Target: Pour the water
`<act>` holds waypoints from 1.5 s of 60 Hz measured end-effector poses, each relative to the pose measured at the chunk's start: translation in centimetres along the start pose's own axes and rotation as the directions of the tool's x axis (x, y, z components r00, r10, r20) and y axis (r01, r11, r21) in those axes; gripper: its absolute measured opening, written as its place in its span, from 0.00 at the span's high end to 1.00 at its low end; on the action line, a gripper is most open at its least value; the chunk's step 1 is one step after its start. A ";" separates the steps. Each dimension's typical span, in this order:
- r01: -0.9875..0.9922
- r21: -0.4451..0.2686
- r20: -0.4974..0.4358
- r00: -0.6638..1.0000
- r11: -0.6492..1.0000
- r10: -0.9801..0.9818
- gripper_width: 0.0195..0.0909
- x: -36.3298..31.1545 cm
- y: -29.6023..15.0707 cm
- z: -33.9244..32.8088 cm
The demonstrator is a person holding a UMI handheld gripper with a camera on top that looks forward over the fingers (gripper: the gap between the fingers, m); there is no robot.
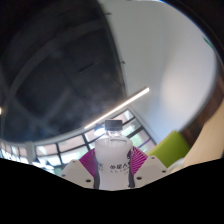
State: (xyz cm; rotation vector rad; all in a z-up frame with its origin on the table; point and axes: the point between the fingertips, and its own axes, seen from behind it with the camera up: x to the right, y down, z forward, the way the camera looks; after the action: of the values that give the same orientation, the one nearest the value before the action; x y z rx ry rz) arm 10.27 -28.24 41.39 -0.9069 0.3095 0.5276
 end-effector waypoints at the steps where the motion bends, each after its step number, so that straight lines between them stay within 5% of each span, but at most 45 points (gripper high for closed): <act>1: 0.048 0.005 -0.008 0.999 0.999 -0.048 0.72 0.6 -0.6 -0.4; 8: 0.376 -0.079 -0.071 0.922 0.923 -0.382 0.72 7.3 -3.0 -3.7; 20: 0.482 -0.455 -0.025 0.833 0.749 -0.552 0.72 20.4 8.5 -12.5; 28: 0.463 -0.584 0.020 0.829 0.666 -0.559 0.72 23.5 13.6 -18.0; 56: 0.484 -0.558 0.016 0.818 0.673 -0.575 0.62 23.0 12.7 -19.3; 64: 0.498 -0.571 0.031 0.807 0.653 -0.589 0.36 23.5 13.1 -19.0; 67: 0.495 -0.610 0.036 0.798 0.619 -0.602 0.06 24.1 13.6 -19.5; 90: 0.426 -0.665 -0.005 0.819 0.613 -0.574 0.12 20.3 10.9 -24.7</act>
State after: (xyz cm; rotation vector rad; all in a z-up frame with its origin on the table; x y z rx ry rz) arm 20.25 -36.69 10.19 -1.6730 0.0421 -0.0302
